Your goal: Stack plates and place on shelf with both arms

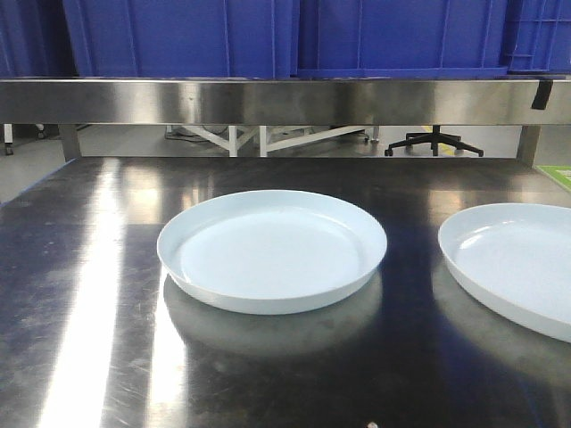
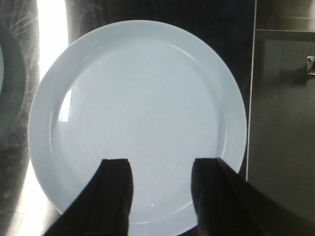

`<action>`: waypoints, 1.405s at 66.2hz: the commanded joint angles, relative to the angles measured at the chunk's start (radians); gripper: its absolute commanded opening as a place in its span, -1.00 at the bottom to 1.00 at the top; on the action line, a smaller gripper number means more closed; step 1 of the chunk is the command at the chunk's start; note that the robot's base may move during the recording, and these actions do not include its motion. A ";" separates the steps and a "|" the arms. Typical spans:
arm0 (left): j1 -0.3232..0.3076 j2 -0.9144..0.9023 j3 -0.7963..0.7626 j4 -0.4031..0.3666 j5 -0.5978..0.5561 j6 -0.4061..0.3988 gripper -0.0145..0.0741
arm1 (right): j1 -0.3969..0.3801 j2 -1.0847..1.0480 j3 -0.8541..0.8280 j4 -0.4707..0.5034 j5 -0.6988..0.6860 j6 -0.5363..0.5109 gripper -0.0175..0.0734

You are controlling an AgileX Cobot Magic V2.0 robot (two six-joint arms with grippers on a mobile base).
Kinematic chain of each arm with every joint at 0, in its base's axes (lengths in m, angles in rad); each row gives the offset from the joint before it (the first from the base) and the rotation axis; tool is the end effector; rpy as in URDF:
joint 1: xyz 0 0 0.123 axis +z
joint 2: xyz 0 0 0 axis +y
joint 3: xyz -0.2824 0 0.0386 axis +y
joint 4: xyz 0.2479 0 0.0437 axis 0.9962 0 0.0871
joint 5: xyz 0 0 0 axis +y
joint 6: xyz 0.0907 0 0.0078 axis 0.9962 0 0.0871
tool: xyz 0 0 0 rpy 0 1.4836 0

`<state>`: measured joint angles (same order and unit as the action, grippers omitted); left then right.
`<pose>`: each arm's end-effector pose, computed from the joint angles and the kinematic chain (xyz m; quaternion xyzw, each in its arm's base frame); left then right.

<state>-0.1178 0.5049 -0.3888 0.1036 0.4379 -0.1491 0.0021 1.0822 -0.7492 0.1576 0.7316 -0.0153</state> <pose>0.1038 -0.0083 0.2672 0.0151 0.8507 -0.0268 0.5248 0.2011 0.0100 0.2759 0.0323 0.9537 0.0655 0.2919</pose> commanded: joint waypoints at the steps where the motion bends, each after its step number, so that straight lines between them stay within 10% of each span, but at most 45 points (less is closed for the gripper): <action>1: -0.008 0.004 -0.030 -0.004 -0.081 -0.010 -0.48 | -0.002 -0.003 -0.036 0.006 -0.076 -0.011 0.27; 93: -0.008 0.004 -0.030 -0.004 -0.081 -0.010 -0.48 | -0.143 0.256 -0.036 -0.034 -0.167 -0.011 0.27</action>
<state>-0.1178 0.5049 -0.3888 0.1036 0.4379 -0.1491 -0.1360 1.3538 -0.7515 0.1320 0.6095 -0.0153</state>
